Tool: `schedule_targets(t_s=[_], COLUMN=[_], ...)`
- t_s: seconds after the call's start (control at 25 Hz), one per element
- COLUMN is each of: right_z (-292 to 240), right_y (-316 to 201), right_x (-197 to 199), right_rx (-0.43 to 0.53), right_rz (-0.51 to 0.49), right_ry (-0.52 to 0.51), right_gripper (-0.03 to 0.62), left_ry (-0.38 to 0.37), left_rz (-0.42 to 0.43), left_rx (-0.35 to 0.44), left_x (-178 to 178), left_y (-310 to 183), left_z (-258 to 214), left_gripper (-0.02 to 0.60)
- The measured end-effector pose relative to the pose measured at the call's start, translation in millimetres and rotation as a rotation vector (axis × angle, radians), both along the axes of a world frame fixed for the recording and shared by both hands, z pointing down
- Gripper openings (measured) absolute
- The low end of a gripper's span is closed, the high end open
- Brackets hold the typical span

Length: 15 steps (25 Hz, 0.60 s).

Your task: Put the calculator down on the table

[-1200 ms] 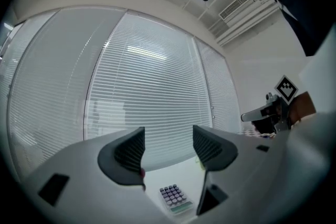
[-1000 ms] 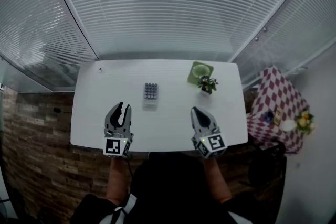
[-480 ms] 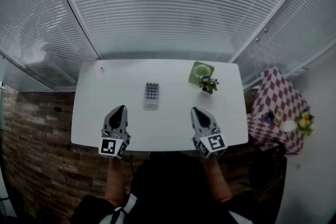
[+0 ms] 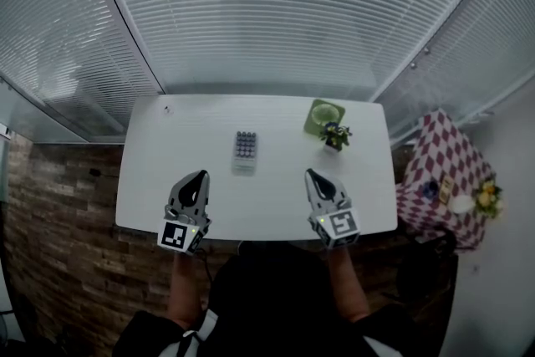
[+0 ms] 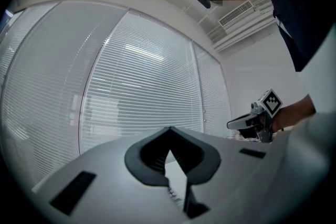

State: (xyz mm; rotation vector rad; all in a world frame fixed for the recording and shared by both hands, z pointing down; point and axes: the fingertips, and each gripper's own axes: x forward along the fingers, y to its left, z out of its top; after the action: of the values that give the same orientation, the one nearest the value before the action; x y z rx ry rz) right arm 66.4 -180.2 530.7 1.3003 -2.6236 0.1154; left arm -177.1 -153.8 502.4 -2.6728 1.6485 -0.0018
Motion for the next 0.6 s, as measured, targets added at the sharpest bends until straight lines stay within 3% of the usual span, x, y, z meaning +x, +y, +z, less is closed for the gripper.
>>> schedule_targets(t_s=[0.36,0.6], right_z=[1.7,-1.7], right_y=[3.5,0.0], right_x=[-0.7,6.5], right_rx=[0.005,0.006], right_rz=[-0.009,0.047], right_ry=[-0.002,-0.012], right_gripper=[0.006,0.005], left_ry=[-0.018,-0.016], left_rz=[-0.016,-0.025], left_rx=[0.0,-0.02], left_x=[-1.6,-6.1], left_y=[5.2,7.3], left_z=[-1.6,2.4], left_gripper=[0.006,0.006])
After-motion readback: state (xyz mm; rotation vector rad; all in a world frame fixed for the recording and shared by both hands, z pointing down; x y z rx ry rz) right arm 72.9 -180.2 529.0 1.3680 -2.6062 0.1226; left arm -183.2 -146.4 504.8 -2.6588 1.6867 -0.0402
